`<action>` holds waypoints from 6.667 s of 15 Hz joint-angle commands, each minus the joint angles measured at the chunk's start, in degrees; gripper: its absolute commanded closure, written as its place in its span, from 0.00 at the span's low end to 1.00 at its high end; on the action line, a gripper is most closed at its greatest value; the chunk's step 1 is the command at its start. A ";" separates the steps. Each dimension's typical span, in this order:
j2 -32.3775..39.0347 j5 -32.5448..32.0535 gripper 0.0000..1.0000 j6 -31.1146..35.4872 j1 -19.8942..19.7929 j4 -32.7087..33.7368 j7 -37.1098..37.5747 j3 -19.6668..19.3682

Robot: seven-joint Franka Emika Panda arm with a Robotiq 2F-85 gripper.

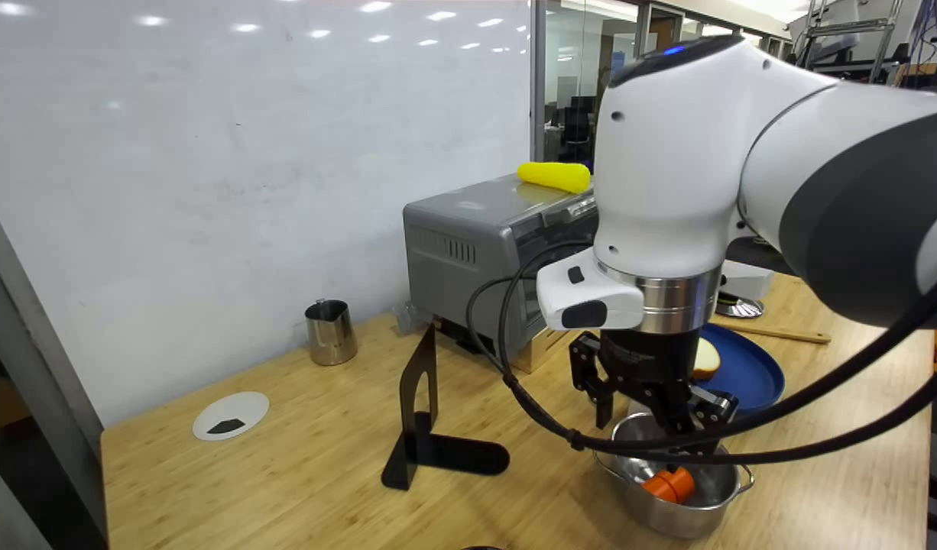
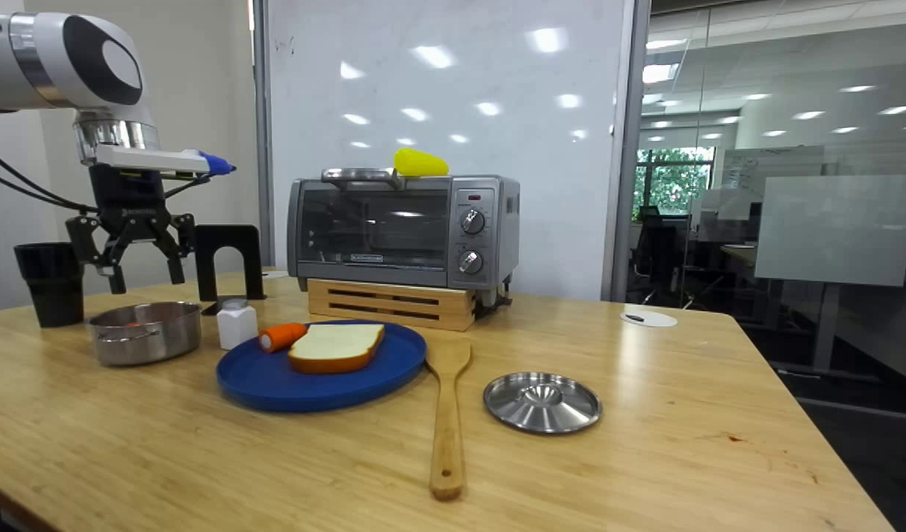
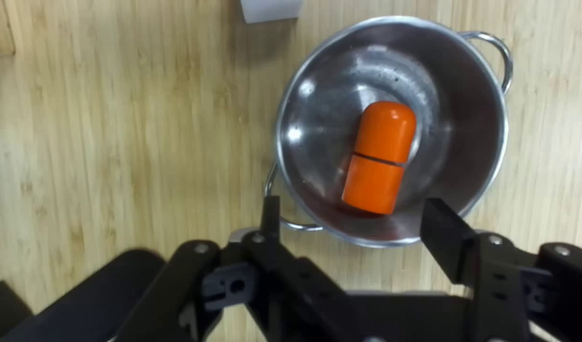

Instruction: Take the lid off the pot, put it on the table, take half a carrot from the plate, put it in the pot then cover the pot with the lid

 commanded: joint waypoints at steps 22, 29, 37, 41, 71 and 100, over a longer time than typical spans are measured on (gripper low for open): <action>-24.60 -2.78 0.31 -0.16 -14.88 -10.75 16.29 -19.20; -22.82 -4.03 0.33 6.29 -25.81 -10.71 22.66 -28.59; -22.74 -5.76 0.00 10.28 -22.28 -13.91 29.86 -21.46; -21.64 -4.10 0.00 9.08 -12.59 -14.87 31.64 -12.78; -27.04 -7.85 0.00 13.38 -24.46 -18.25 39.80 -20.14; -0.47 12.85 0.00 18.38 -33.44 -0.35 49.88 -32.44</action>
